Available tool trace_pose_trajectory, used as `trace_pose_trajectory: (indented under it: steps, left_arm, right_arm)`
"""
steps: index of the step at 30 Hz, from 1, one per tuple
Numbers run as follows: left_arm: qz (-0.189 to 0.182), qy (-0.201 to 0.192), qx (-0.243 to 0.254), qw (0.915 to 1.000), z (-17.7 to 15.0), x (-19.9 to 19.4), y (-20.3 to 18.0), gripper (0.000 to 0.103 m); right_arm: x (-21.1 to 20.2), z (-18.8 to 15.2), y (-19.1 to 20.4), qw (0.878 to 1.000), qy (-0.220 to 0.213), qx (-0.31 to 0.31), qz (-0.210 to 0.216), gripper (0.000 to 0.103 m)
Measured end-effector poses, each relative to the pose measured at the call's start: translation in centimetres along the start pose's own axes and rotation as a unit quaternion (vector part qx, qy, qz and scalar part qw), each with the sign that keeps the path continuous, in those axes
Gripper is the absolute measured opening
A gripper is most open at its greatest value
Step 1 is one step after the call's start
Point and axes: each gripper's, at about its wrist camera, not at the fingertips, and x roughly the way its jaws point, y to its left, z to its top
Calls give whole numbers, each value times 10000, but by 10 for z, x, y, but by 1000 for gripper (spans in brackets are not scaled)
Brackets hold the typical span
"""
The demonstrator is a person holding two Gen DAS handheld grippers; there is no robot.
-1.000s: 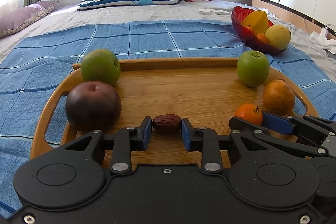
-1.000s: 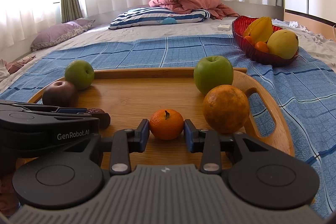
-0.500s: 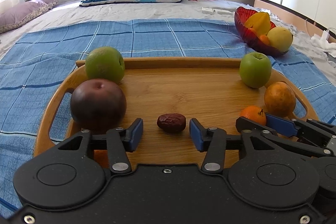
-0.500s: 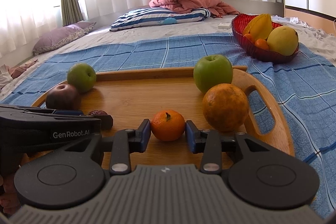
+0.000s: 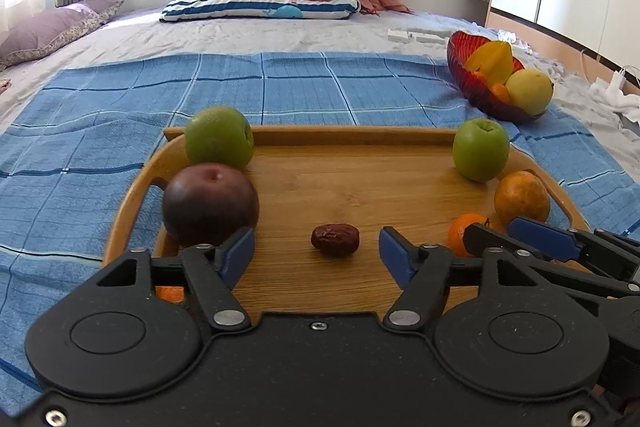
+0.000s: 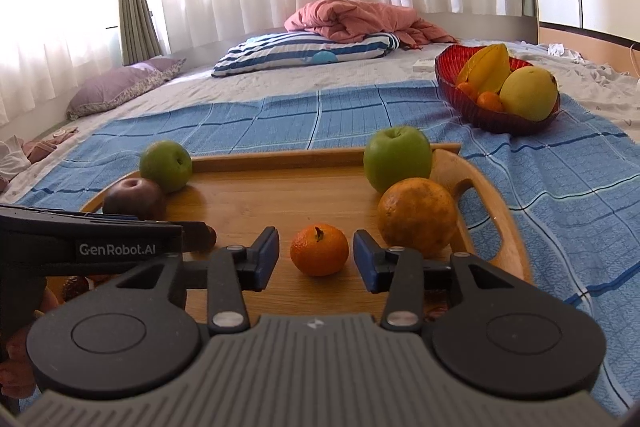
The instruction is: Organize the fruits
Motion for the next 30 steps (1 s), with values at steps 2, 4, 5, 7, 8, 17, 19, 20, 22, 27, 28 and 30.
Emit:
trace_pose_trajectory:
  steps: [2, 4, 5, 7, 8, 17, 19, 20, 22, 27, 28, 30]
  left_arm:
    - [24, -49, -12, 10000, 0, -5, 2, 76]
    - [48, -82, -30, 10000, 1, -10, 3, 80]
    - [56, -92, -36, 9999, 1, -12, 5, 82]
    - [55, -132, -35, 9999, 1, -19, 7, 84]
    - [66, -157, -37, 9998, 1, -22, 8, 86]
    - [60, -284, -131, 9995, -2, -43, 15, 93]
    - [63, -309, -135, 9994, -2, -46, 15, 94]
    - [72, -318, -132, 9994, -3, -48, 15, 95]
    - [85, -343, -123, 9993, -3, -51, 16, 97]
    - [94, -359, -121, 9992, -4, -57, 17, 97]
    - [92, -359, -120, 9992, -5, -57, 17, 98]
    - [94, -357, -125, 9992, -5, -57, 17, 98]
  right_arm:
    - [-5, 1, 0, 10000, -51, -11, 11, 62]
    - [-9, 2, 1, 9999, -104, -26, 12, 64]
    - [-12, 2, 1, 9999, -129, -35, 11, 65]
    - [-16, 3, 2, 9998, -173, -54, 13, 68]
    - [-18, 4, 2, 9998, -198, -63, 17, 69]
    - [-37, 7, 8, 9989, -423, -197, -19, 79]
    - [-41, 6, 8, 9987, -462, -212, -30, 81]
    - [-43, 6, 8, 9986, -481, -224, -35, 82]
    - [-46, 6, 9, 9983, -519, -255, -58, 85]
    - [-51, 7, 9, 9979, -577, -273, -86, 88]
    - [-52, 7, 9, 9979, -587, -274, -93, 88]
    - [-53, 7, 8, 9978, -596, -269, -101, 89]
